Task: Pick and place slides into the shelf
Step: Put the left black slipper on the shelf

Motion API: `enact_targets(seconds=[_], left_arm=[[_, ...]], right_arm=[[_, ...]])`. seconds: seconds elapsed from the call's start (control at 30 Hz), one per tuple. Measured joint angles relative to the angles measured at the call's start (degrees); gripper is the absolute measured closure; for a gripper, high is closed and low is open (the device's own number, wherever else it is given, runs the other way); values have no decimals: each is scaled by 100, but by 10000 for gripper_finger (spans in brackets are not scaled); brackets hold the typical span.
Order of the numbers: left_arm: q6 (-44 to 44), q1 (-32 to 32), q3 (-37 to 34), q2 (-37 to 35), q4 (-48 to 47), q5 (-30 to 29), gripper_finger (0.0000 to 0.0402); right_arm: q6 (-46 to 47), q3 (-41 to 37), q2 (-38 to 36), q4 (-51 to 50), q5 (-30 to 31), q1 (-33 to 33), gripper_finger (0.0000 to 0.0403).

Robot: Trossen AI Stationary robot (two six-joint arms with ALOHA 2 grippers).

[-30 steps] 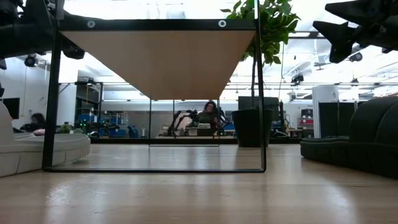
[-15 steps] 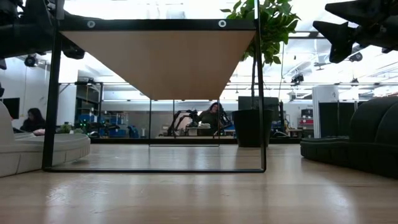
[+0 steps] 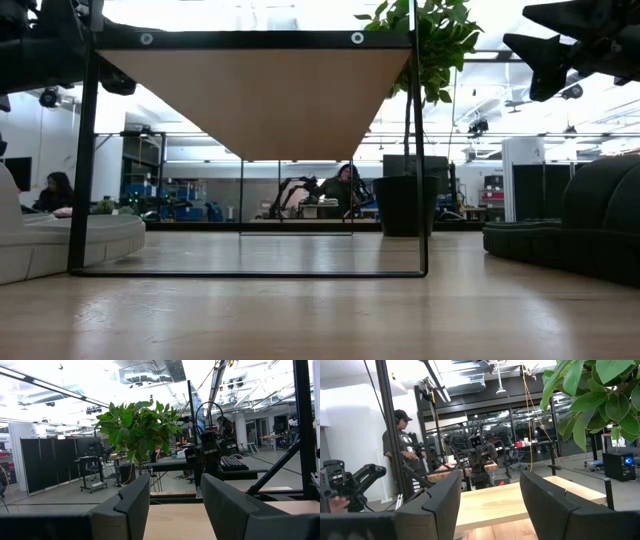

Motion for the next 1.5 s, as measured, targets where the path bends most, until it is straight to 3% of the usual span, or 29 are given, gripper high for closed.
enact_targets(seconds=[0.3,0.57,0.77,1.0,1.13,1.3,1.5], left_arm=[[0,-2,0,0,24,2,239],[0,0,0,-2,23,2,239],[-5,-2,0,-8,28,7,239],[-45,0,0,-4,35,24,239],[-150,-1,0,0,110,22,239],[-157,-2,0,2,861,24,239],[-153,-2,0,60,1178,-13,239]], right_arm=[[57,0,9,13,0,-3,207],[921,0,37,404,307,-3,208],[636,4,70,1350,184,-3,207],[667,4,199,1372,145,-3,209],[706,4,530,1505,107,0,209],[571,271,1355,1755,104,28,209],[13,1419,2567,480,105,87,209]])
